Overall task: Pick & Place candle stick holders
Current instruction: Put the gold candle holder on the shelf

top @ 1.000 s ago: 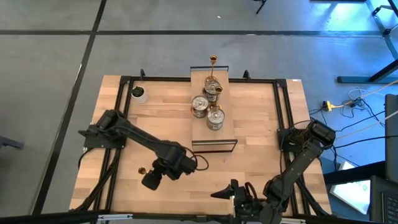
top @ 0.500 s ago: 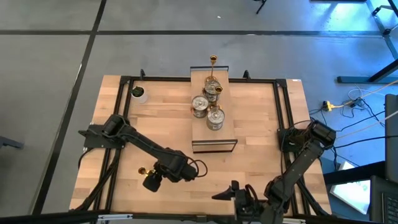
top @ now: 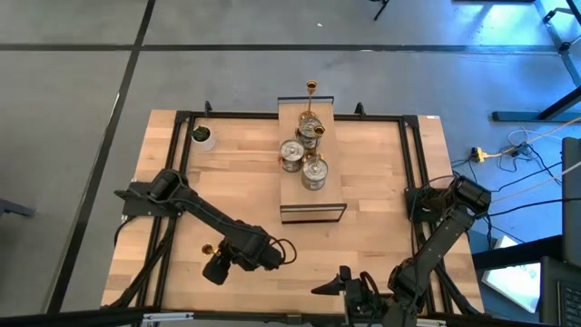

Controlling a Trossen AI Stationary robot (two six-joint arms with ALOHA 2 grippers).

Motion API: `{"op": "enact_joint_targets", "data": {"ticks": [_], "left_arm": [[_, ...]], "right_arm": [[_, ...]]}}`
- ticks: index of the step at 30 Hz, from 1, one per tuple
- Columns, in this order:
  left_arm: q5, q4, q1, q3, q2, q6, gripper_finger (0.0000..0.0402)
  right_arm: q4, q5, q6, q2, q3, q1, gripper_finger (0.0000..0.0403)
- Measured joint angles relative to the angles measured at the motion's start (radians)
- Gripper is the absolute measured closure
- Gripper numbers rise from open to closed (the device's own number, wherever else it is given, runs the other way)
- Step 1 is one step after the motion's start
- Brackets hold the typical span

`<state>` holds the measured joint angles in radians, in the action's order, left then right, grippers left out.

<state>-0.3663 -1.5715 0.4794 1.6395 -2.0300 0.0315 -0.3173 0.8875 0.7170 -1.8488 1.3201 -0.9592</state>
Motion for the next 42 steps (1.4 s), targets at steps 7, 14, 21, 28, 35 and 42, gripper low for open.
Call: {"op": "enact_joint_targets", "data": {"ticks": [7,14,21,28,35,42], "left_arm": [[0.008,0.001,0.005,-0.006,0.0,-0.001,0.0208],[0.008,0.005,0.005,-0.006,0.0,0.0,0.0208],[-0.01,0.009,0.005,-0.041,0.0,0.011,0.0208],[-0.015,0.017,0.013,-0.122,0.0,0.034,0.0208],[-0.017,0.033,0.012,-0.124,0.0,0.034,0.0216],[-0.031,0.095,0.012,-0.124,0.0,0.007,0.0234]], "right_arm": [[0.0,0.002,-0.015,0.0,0.0,0.0,0.0025],[-0.001,0.002,-0.022,0.0,0.0,0.0,0.0025],[0.0,0.002,-0.029,0.0,0.0,0.0,0.0025],[-0.001,0.002,-0.03,0.0,0.0,0.0,0.0025],[0.0,0.002,-0.036,0.0,0.0,0.0,0.0025],[-0.001,0.002,-0.044,0.0,0.0,0.0,0.0025]]}}
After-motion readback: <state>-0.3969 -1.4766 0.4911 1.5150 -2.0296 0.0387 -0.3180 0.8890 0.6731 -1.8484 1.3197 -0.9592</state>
